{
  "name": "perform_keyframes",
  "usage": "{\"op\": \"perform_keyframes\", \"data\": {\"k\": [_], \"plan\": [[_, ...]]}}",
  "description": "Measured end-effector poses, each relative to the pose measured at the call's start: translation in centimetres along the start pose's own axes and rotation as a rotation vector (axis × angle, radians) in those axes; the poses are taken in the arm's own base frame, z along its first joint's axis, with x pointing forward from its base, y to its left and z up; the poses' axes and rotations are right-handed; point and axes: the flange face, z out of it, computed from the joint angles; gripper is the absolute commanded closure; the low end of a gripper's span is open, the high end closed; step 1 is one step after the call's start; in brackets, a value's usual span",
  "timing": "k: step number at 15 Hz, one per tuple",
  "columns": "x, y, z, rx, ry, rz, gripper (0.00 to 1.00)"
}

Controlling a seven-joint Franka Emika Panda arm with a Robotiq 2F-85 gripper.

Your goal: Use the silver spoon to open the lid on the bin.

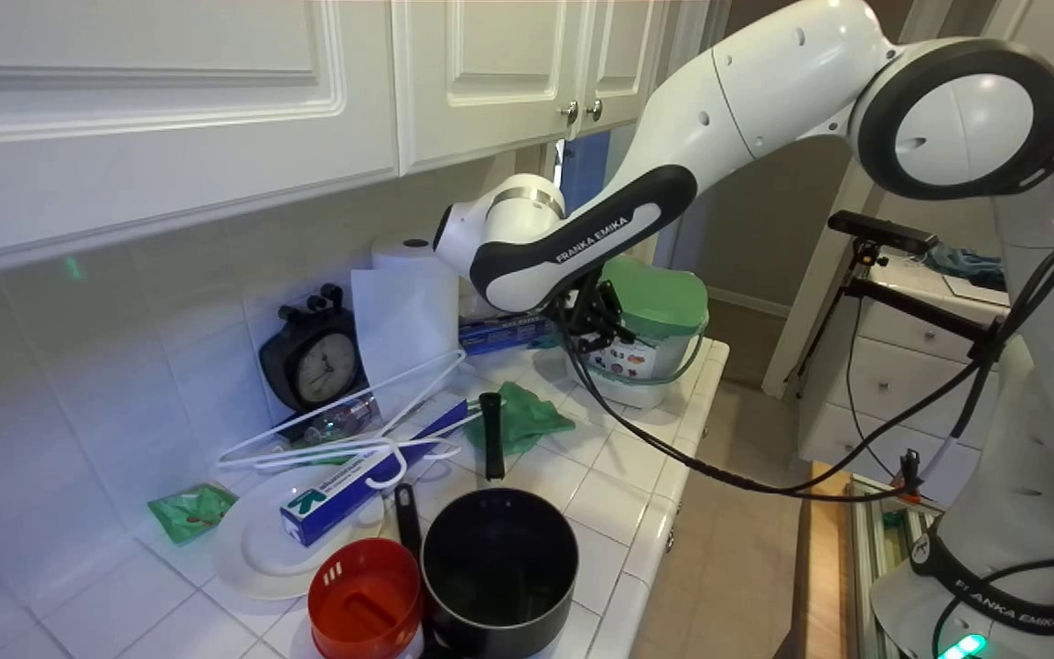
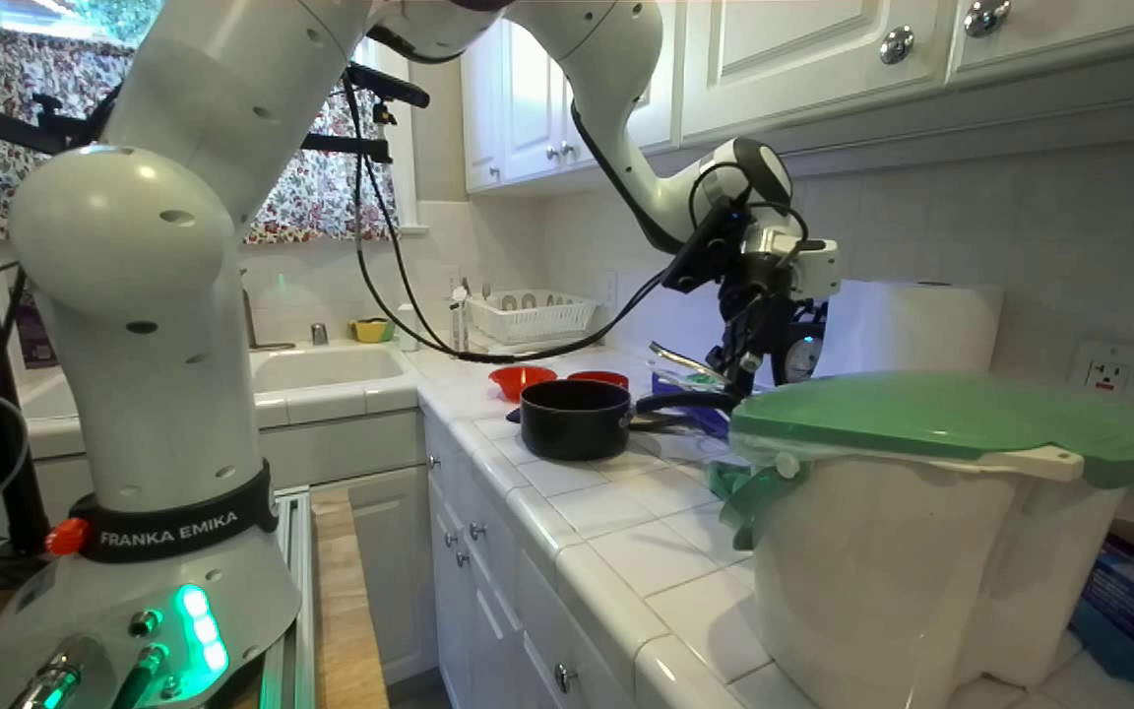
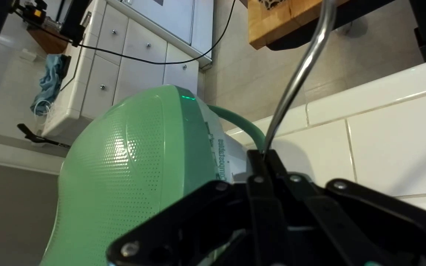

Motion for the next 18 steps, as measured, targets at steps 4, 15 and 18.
{"op": "perform_keyframes", "data": {"k": [4, 15, 18], "plan": [[0.1, 0.3, -0.3, -0.011, 0.012, 0.006, 0.96], [-0.4, 1.1, -1.3, -0.056, 0.021, 0.022, 0.96], [-0.4, 1.3, -1.4, -0.067, 0.021, 0.027, 0.96]]}}
